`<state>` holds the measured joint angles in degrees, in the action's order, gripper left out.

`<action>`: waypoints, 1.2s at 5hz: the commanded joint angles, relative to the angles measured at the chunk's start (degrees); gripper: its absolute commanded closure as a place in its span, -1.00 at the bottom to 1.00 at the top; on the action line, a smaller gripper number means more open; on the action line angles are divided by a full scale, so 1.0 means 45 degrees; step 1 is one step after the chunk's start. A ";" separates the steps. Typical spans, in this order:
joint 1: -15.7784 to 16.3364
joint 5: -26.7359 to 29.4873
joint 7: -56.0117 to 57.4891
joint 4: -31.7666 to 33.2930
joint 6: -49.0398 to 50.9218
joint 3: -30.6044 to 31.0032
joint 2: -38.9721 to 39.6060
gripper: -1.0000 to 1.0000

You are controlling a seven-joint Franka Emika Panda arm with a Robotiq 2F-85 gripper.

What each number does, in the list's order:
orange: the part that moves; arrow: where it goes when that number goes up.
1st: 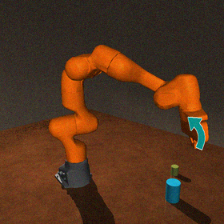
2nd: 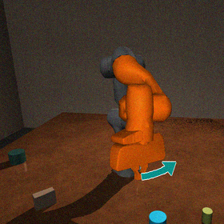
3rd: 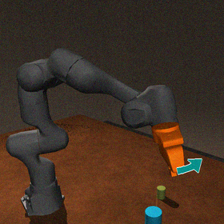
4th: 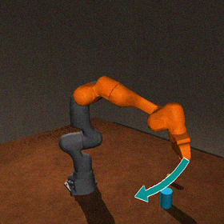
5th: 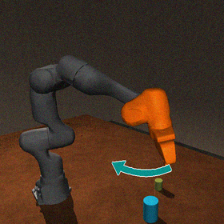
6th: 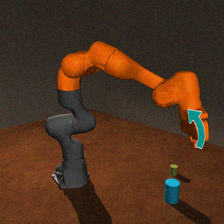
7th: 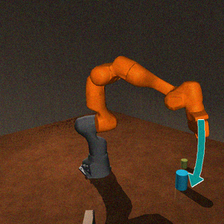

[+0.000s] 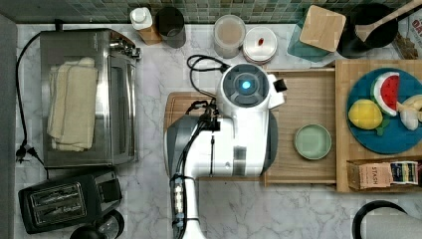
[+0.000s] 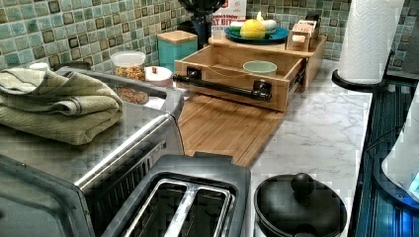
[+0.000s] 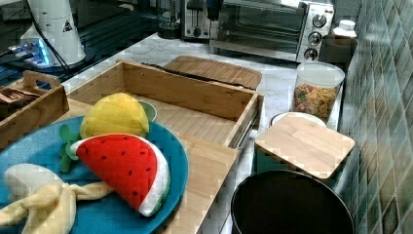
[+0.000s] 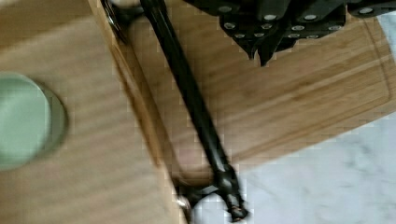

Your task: Close the drawer.

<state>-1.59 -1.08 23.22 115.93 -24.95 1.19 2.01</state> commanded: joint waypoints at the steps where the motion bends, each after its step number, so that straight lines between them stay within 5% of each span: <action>1: 0.0691 -0.0663 0.2151 -0.0114 -0.0069 0.0766 0.0729 1.00; 2: 0.1164 -0.2354 0.1988 0.0899 -0.1928 0.0583 0.0994 1.00; 3: 0.1377 -0.3241 0.1370 0.0302 -0.1571 0.0560 0.1863 1.00; 5: 0.1252 -0.4862 0.0978 0.1652 -0.4219 0.0104 0.2140 1.00; 6: 0.1001 -0.4408 0.1418 0.1740 -0.3872 0.0183 0.2253 1.00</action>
<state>3.34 -20.10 28.35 122.87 -41.27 2.83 14.44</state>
